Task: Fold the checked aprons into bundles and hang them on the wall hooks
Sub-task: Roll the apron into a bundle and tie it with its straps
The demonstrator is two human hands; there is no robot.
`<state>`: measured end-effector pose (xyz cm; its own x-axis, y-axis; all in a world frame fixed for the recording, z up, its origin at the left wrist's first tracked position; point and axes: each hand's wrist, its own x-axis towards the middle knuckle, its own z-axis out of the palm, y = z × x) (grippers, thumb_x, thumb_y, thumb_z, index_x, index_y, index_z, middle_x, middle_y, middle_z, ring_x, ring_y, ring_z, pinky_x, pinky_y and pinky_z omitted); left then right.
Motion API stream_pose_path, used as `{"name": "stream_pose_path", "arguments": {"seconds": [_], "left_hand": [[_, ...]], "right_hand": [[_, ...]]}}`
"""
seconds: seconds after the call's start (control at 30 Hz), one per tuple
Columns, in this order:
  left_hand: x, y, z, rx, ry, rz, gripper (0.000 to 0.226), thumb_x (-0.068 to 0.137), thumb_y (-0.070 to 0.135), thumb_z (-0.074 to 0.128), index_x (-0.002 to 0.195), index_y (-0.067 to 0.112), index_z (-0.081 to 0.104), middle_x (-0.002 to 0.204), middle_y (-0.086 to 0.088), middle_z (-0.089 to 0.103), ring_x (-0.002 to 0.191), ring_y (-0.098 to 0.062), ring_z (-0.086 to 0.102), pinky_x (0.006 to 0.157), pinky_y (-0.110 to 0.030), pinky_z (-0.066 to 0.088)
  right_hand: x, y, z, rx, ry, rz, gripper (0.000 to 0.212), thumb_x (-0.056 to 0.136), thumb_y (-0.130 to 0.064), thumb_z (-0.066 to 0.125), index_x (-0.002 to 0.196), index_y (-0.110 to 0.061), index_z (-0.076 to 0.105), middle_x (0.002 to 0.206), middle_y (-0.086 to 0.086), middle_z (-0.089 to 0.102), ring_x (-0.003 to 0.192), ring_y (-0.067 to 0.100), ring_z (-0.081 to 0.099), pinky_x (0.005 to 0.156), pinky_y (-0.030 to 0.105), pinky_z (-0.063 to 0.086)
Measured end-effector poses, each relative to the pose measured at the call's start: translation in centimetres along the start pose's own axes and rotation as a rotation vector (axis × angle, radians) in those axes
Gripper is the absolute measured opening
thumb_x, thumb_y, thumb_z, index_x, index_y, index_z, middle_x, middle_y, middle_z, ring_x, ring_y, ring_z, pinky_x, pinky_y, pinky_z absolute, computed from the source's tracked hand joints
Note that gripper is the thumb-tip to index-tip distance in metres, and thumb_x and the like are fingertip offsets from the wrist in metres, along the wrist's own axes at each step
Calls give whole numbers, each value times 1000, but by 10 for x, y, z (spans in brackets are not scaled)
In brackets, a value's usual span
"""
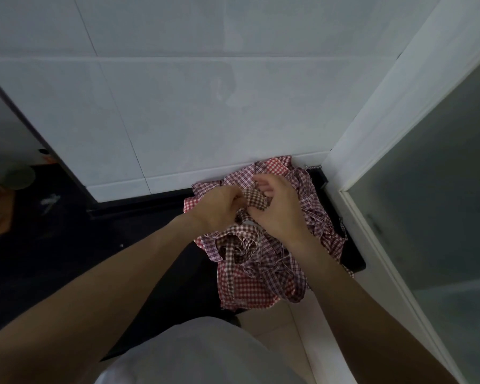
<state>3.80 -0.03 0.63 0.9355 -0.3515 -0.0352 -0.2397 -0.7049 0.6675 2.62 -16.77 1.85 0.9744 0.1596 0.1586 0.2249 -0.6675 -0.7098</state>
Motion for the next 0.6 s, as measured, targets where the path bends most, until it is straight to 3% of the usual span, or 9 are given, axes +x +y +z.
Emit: {"name": "stream_pose_path", "arguments": {"seconds": [0.1,0.23,0.4,0.6], "left_hand": [[1,2,-6,-127,-99,-88,33,103,21,49,76,9,62,62,1,55,52,-6,47,49,-14,35],[-3,5,-9,-470,-140,-259,34,102,17,53,73,4,65,57,-1,55,50,-10,46,50,-21,38],[-10,2,-19,-774,-265,-278,41,104,11,45,64,9,47,51,3,37,47,-9,34,51,-19,38],[-10,3,-14,-973,-205,-366,35,104,13,47,70,5,53,57,-3,31,53,-15,30,53,-26,34]], "right_hand": [[-6,2,5,-32,4,-74,36,75,-6,82,107,-15,69,102,-2,64,85,8,60,75,18,54],[-13,5,12,-12,80,-74,16,77,-4,79,88,-10,69,82,-4,66,70,5,61,63,18,54],[-15,7,12,15,172,-131,13,78,-3,81,85,-7,70,81,-2,69,71,6,64,65,19,55],[-16,10,13,-33,213,-292,17,82,-2,79,99,-3,77,98,5,73,86,12,68,81,18,56]]}}
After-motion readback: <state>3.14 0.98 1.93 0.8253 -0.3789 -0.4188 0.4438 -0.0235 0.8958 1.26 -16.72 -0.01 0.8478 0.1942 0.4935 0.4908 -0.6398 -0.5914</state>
